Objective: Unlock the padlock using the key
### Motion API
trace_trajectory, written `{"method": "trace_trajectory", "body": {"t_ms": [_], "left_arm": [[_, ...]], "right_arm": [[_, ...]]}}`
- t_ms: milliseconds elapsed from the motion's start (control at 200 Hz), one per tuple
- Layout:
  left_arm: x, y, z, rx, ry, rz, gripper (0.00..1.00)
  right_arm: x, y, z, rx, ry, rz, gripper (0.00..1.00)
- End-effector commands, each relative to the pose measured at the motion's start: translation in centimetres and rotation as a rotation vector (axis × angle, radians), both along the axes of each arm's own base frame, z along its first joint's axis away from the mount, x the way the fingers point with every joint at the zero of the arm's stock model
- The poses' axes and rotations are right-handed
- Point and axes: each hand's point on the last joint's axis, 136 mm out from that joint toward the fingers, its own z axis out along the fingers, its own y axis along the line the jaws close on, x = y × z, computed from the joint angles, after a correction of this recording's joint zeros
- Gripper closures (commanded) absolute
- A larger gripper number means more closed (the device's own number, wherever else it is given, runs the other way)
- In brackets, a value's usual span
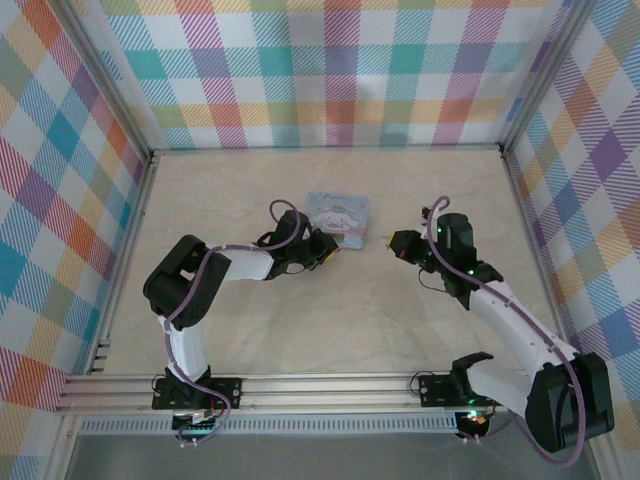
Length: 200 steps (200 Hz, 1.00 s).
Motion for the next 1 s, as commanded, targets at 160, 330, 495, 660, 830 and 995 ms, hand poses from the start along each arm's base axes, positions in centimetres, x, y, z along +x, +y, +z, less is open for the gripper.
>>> {"method": "trace_trajectory", "body": {"t_ms": [160, 330, 495, 660, 830, 995], "left_arm": [[0.5, -1.6, 4.5, -0.074, -0.028, 0.016, 0.87], [0.6, -1.7, 5.1, -0.101, -0.034, 0.033, 0.87], [0.7, -1.9, 5.8, -0.128, -0.048, 0.037, 0.87], [0.6, -1.8, 6.0, -0.132, -0.053, 0.037, 0.87], [0.6, -1.8, 5.8, -0.141, -0.050, 0.038, 0.87], [0.6, -1.9, 5.6, -0.148, -0.048, 0.039, 0.87]], "right_arm": [[-1.3, 0.7, 0.8, 0.209, 0.016, -0.022, 1.00], [-1.9, 0.6, 0.5, 0.269, 0.020, -0.042, 1.00], [-2.0, 0.6, 0.9, 0.319, 0.008, -0.049, 1.00], [-1.9, 0.8, 2.4, 0.344, -0.025, -0.038, 1.00], [-1.5, 1.5, 4.4, 0.314, -0.061, 0.014, 1.00], [-0.9, 1.0, 6.0, 0.252, -0.101, 0.001, 1.00]]}}
